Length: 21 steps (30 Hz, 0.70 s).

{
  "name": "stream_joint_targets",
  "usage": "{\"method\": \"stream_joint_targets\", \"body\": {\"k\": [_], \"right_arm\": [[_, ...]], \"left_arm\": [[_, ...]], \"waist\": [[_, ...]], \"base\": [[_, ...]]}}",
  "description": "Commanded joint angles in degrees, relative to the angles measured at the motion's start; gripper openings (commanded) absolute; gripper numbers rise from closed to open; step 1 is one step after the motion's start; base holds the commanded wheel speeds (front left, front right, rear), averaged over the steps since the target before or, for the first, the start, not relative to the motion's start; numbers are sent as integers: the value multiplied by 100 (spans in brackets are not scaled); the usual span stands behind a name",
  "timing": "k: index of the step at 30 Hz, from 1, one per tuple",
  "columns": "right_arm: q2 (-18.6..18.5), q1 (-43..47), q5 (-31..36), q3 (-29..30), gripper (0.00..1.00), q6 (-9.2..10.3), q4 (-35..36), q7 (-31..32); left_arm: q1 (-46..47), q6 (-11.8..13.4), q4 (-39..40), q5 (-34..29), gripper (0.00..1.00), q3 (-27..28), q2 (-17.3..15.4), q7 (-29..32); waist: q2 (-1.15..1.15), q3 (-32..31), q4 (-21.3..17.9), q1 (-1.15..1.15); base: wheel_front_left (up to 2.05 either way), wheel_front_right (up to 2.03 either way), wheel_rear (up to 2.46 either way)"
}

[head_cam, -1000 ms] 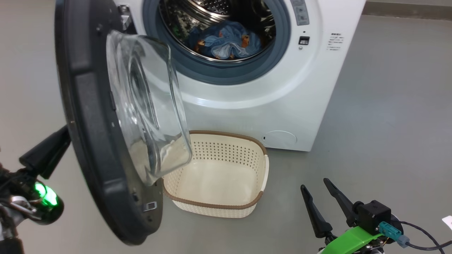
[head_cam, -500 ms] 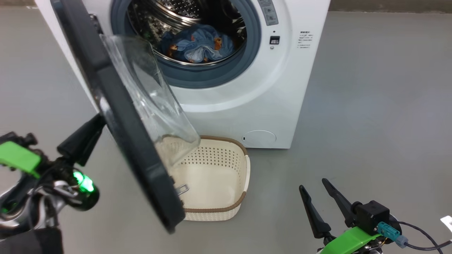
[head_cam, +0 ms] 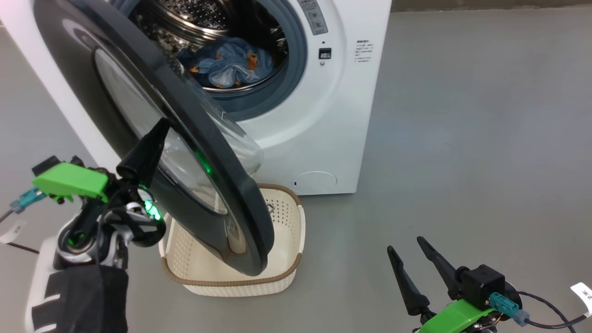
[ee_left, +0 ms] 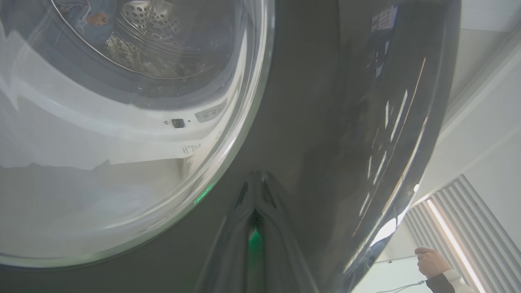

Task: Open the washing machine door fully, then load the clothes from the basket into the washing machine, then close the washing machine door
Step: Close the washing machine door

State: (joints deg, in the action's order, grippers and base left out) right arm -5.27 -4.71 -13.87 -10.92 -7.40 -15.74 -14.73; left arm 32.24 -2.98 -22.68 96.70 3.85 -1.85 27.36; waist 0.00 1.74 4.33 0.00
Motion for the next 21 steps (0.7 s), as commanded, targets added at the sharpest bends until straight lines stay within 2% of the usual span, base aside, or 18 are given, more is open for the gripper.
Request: {"method": "stream_joint_targets", "body": {"k": [1,10,21], "right_arm": [[0,-99,-46,-185,100,-9,107,-27],[24,-115,-44,-252,100,-9,106,-27],[5,-86,-56,-220,100,-9,125,-27]], "left_arm": [[356,-108,-27,28,0,3,-103,-116],[884,-373,-967,30,0,-318,-103,-726],[1383,-447,-1564,-34,0,-602,-103,-1262]], "waist": [[0,-11,-99,0],[0,-53,-459,0],[0,-21,-824,0]], "base": [[0,0,0],[0,0,0],[0,0,0]]}}
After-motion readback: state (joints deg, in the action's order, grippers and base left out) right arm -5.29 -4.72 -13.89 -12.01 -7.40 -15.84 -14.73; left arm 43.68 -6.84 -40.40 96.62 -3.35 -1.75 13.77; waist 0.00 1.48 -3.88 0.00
